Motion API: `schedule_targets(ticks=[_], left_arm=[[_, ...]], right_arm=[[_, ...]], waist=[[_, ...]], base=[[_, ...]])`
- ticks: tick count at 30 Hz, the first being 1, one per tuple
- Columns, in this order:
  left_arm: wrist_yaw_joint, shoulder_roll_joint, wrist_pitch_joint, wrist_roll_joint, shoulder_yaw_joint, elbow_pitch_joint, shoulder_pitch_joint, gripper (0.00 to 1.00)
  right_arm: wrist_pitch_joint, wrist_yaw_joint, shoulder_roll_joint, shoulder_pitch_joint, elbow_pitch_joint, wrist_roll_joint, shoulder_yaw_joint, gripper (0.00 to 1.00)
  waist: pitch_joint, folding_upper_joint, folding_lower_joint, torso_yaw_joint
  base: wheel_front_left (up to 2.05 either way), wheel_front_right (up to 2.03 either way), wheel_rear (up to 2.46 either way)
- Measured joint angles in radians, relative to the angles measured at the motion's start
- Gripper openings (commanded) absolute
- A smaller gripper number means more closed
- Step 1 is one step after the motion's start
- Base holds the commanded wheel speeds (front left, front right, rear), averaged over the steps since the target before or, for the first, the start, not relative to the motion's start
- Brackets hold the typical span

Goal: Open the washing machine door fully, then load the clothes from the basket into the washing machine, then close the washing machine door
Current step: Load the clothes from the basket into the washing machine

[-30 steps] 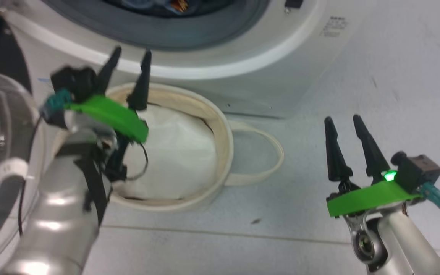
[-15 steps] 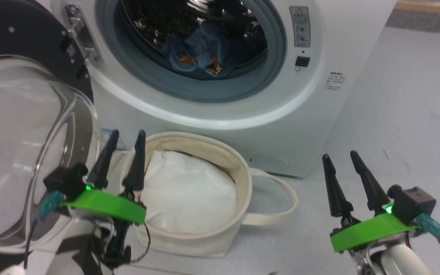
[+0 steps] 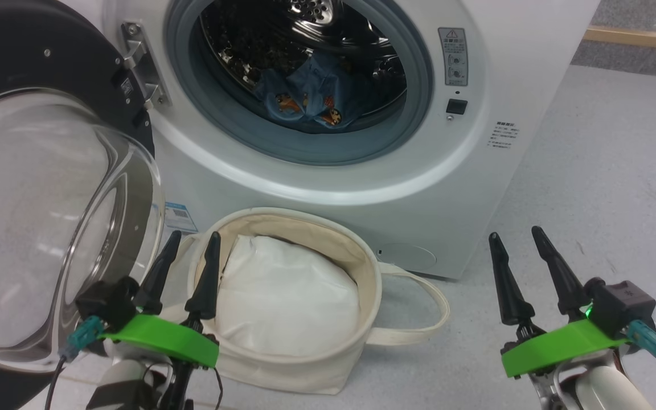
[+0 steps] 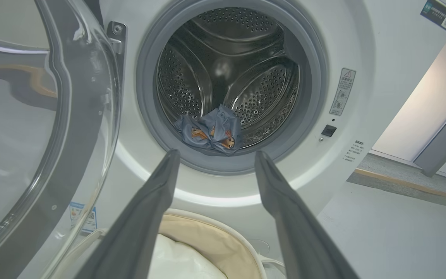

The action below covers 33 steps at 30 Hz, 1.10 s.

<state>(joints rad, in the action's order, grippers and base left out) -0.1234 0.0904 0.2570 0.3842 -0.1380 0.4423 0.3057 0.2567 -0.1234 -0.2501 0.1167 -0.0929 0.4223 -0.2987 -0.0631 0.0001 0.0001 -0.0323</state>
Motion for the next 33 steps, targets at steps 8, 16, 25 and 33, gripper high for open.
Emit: schedule_targets(ticks=[8, 16, 25, 33], left_arm=[[0.000, -0.014, 0.000, 0.006, 0.012, 0.005, 0.000, 1.00], [-0.001, -0.020, 0.000, -0.015, 0.029, 0.004, 0.001, 1.00], [-0.001, -0.027, 0.000, -0.039, 0.053, 0.006, 0.001, 1.00], [-0.001, -0.032, 0.000, -0.048, 0.056, 0.021, 0.012, 1.00]], right_arm=[[0.000, 0.000, 0.014, 0.000, 0.000, 0.000, 0.009, 1.00], [0.000, 0.000, 0.021, 0.000, -0.020, -0.014, 0.052, 1.00], [0.000, 0.000, 0.020, 0.000, -0.027, -0.042, 0.123, 1.00], [0.000, 0.000, 0.027, 0.000, -0.017, -0.053, 0.150, 1.00]], waist=[[-0.017, 0.0000, 0.0000, 0.001], [-0.024, 0.0000, 0.0000, 0.005], [-0.029, 0.0000, -0.0001, 0.009], [-0.062, 0.0000, -0.0001, 0.020]], base=[[0.00, 0.00, 0.00], [0.00, 0.00, 0.00], [0.00, 0.00, 0.00], [0.00, 0.00, 0.00]])
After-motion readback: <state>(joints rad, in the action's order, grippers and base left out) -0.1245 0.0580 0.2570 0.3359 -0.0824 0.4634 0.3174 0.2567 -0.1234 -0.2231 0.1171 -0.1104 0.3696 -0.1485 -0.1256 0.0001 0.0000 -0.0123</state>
